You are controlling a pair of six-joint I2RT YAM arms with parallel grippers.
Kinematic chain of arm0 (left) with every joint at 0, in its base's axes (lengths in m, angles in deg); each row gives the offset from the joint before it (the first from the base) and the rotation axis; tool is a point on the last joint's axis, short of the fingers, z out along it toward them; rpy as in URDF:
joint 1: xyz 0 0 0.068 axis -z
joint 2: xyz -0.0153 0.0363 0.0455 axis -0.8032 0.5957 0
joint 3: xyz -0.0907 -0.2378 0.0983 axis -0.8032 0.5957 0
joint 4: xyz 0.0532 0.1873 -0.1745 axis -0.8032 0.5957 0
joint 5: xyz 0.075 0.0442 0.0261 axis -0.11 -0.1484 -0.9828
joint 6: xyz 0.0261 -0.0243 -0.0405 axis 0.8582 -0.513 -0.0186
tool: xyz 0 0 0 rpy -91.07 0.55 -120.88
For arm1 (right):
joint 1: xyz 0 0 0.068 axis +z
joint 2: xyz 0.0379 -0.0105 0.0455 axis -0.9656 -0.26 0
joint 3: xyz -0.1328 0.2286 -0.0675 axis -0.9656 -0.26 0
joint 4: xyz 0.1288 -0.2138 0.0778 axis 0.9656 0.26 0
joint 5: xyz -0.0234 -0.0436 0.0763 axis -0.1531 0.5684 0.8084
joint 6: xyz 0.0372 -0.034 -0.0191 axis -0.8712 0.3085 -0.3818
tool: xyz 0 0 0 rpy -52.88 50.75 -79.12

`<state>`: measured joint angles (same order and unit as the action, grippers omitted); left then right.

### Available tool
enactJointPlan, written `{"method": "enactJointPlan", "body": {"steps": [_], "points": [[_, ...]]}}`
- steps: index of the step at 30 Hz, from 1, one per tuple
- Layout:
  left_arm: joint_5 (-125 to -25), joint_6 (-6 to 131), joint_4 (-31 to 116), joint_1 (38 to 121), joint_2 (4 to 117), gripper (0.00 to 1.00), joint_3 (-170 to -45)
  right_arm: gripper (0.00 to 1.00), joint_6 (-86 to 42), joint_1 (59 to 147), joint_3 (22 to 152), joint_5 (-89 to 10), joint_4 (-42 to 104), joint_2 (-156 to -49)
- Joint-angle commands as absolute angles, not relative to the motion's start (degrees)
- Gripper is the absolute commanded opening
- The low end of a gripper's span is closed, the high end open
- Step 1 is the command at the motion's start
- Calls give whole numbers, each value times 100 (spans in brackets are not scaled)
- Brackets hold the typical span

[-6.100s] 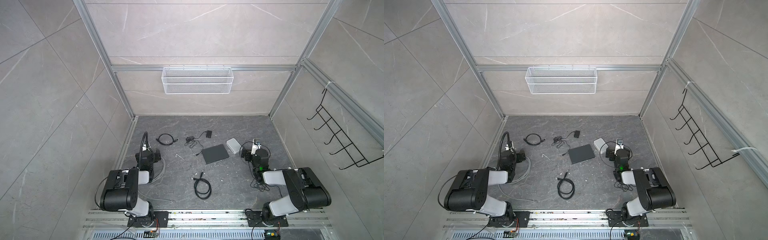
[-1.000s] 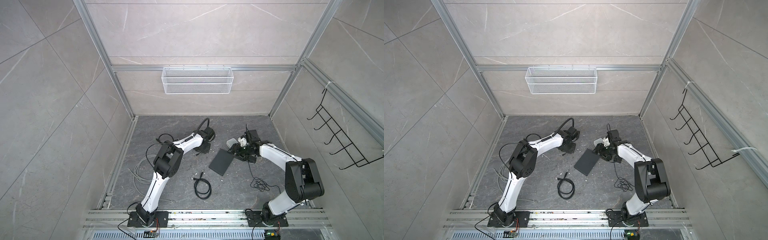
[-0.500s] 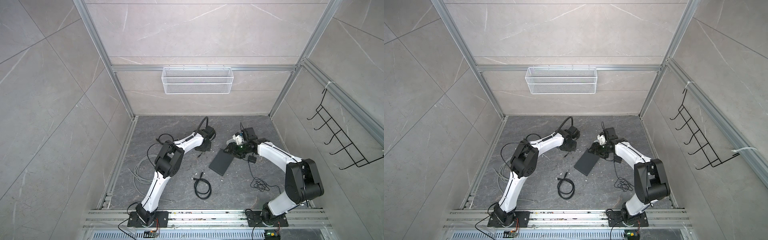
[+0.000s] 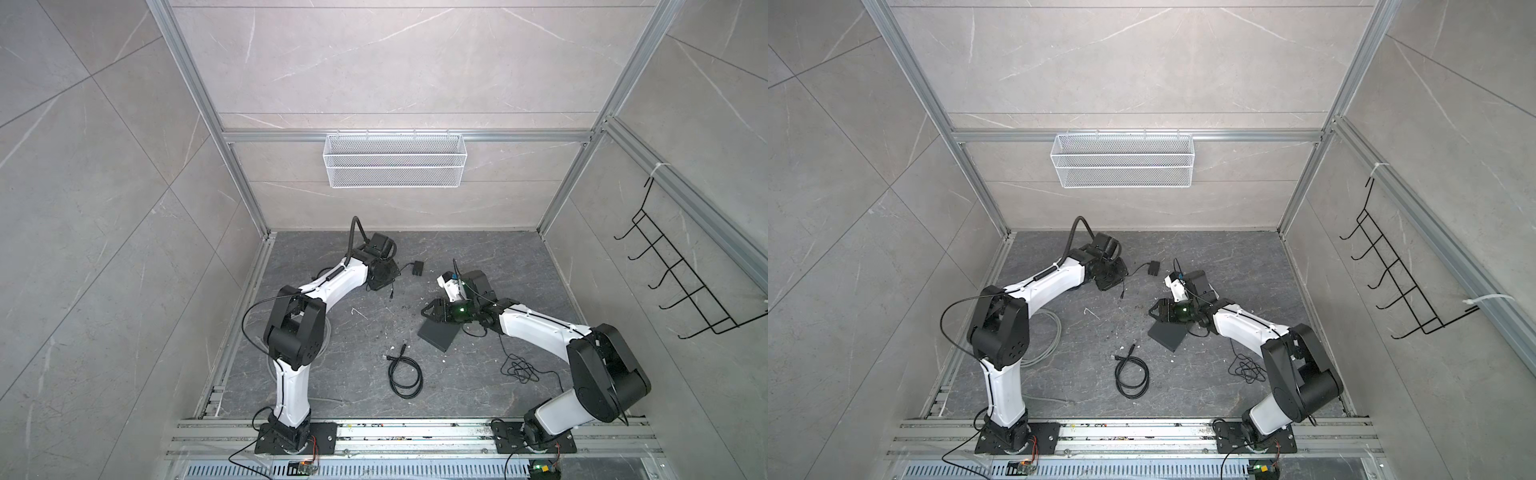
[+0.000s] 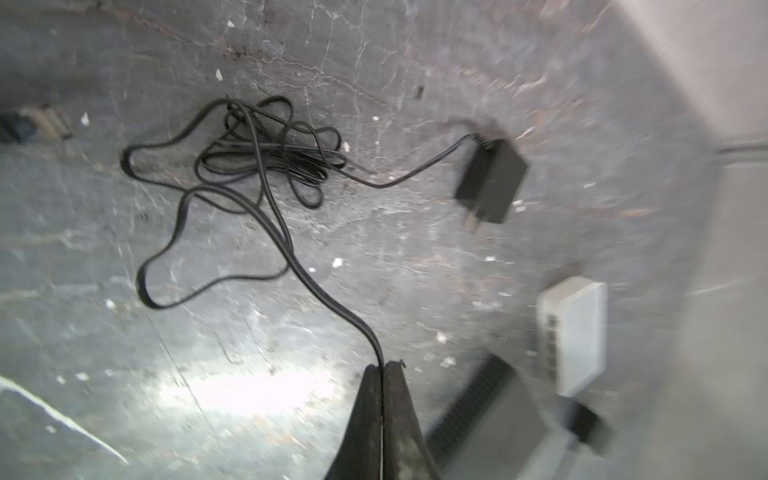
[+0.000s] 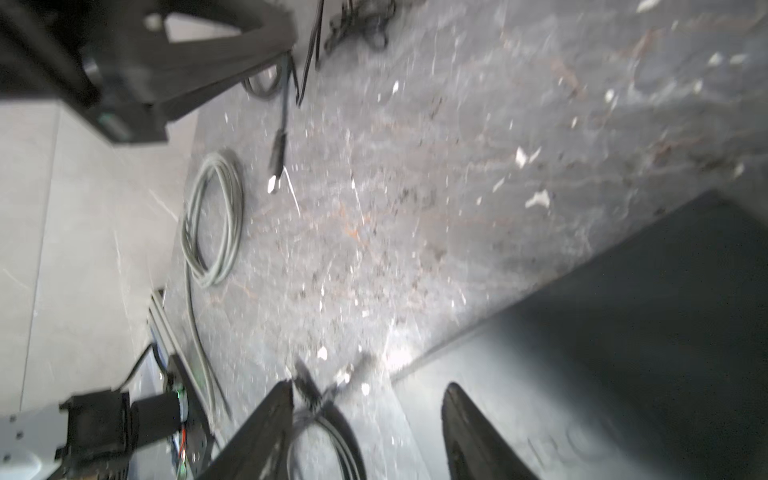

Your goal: Insert the plug into the switch port

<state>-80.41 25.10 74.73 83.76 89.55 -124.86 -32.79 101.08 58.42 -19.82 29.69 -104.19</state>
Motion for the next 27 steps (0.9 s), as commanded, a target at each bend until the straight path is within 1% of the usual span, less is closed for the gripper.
{"method": "enactJointPlan", "body": {"steps": [1, 5, 8, 10, 15, 23, 24, 27], "points": [[-7664, 1660, 7166, 8439, 8726, 0, -12313, 58, -3911, 10260, 5740, -2131, 1085, -10737], [-7671, 1452, 7188, 8448, 8686, 0, -12269, 55, -4074, 10516, 5811, -2101, 301, -11089], [-7609, 1266, 7062, 8451, 8698, 0, -12228, 51, -4106, 10655, 5982, -2213, 376, -11364], [-7582, 1160, 6965, 8453, 8695, 0, -12201, 45, -4122, 10689, 6085, -2192, 383, -11609], [-7577, 1088, 6869, 8470, 8617, 0, -12098, 42, -4209, 10727, 6290, -2180, 325, -11916], [-7655, 1067, 6861, 8479, 8550, 0, -11988, 35, -4235, 10823, 6546, -2163, 453, -12119], [-7654, 1065, 6852, 8467, 8538, 0, -11987, 33, -4253, 10828, 6556, -2154, 444, -12146], [-7671, 1064, 6848, 8470, 8514, 0, -11967, 21, -4283, 10841, 6566, -2100, 418, -12208]]}}
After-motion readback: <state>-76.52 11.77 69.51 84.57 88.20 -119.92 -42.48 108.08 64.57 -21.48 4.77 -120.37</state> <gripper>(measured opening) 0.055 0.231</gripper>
